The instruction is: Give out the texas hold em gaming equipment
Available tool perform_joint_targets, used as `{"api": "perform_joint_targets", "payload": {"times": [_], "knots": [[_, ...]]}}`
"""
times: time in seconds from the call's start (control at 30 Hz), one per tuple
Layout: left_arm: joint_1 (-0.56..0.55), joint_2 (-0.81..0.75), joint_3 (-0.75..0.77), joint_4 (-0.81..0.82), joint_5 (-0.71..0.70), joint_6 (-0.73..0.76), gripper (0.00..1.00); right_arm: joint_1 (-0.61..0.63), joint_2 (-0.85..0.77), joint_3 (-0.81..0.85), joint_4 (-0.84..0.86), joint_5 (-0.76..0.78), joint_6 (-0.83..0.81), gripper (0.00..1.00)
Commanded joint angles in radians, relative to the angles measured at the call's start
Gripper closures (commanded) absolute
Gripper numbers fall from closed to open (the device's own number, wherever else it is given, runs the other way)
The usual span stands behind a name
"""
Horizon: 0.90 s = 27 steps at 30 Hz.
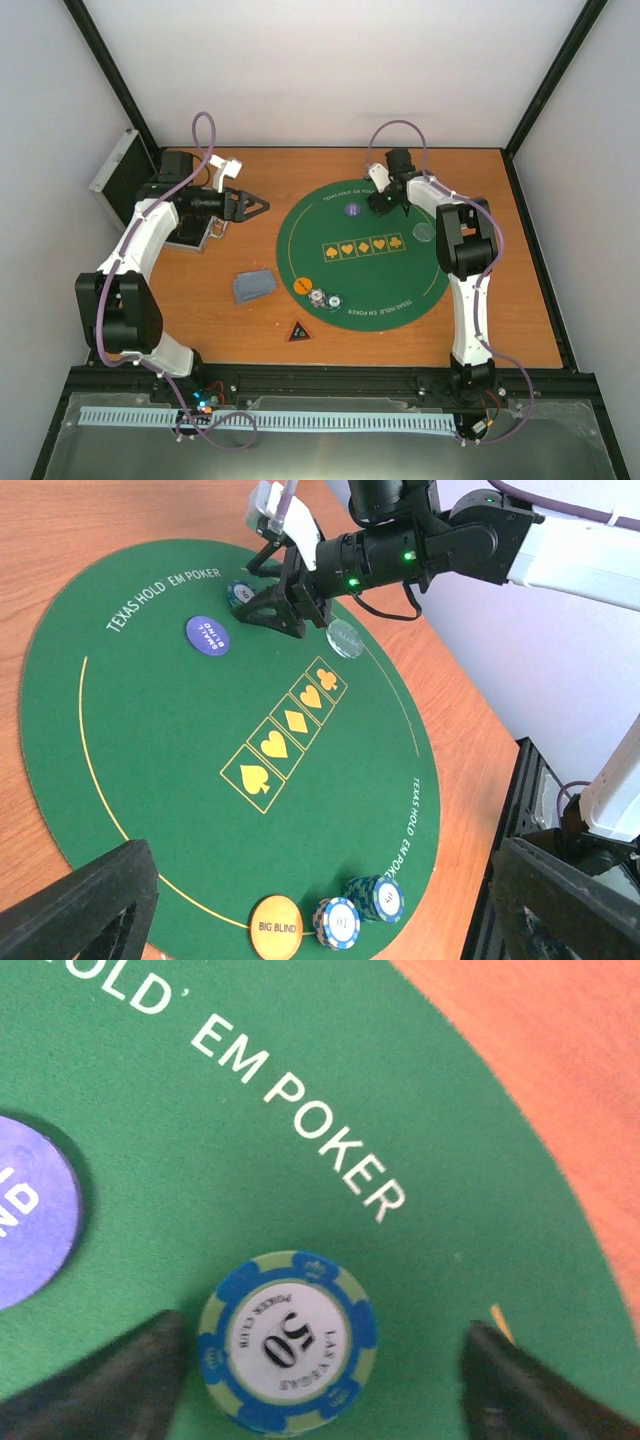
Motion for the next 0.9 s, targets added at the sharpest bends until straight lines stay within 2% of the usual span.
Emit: {"api": "perform_joint_targets", "payload": {"times": [0.0, 0.13, 0.23, 0.27, 0.4, 0.53, 0.67, 0.73, 0.87], "knots": [[0.004, -0.032, 0.015, 0.005, -0.025, 0.04, 0.08, 0.002, -0.025, -0.014, -0.061, -0.035, 0.014, 0.02], [-0.001, -0.051, 0.016, -0.028, -0.104, 0.112, 0.08, 0.008, -0.112, -0.014, -0.041, -0.122, 0.05, 0.0], [-0.014, -0.072, 0.009, -0.084, -0.228, 0.226, 0.06, 0.023, -0.197, -0.017, -0.015, -0.186, 0.065, 0.0], [-0.02, -0.08, -0.009, -0.1, -0.273, 0.265, 0.01, 0.029, -0.229, -0.019, -0.006, -0.206, 0.069, 0.0], [-0.068, -0.118, -0.139, -0.145, -0.409, 0.488, 0.0, 0.049, -0.377, -0.051, 0.027, -0.328, 0.142, 0.0], [-0.121, -0.129, -0.268, -0.106, -0.572, 0.64, 0.0, 0.084, -0.552, -0.215, 0.142, -0.457, 0.221, 0.0], [-0.123, -0.144, -0.305, -0.061, -0.609, 0.79, 0.0, 0.167, -0.742, -0.445, 0.227, -0.434, 0.195, 0.0], [-0.124, -0.143, -0.318, -0.011, -0.611, 0.846, 0.0, 0.212, -0.814, -0.513, 0.232, -0.404, 0.183, 0.0], [-0.124, -0.097, -0.323, -0.032, -0.581, 0.935, 0.0, 0.282, -0.919, -0.616, 0.228, -0.344, 0.192, 0.0]]}}
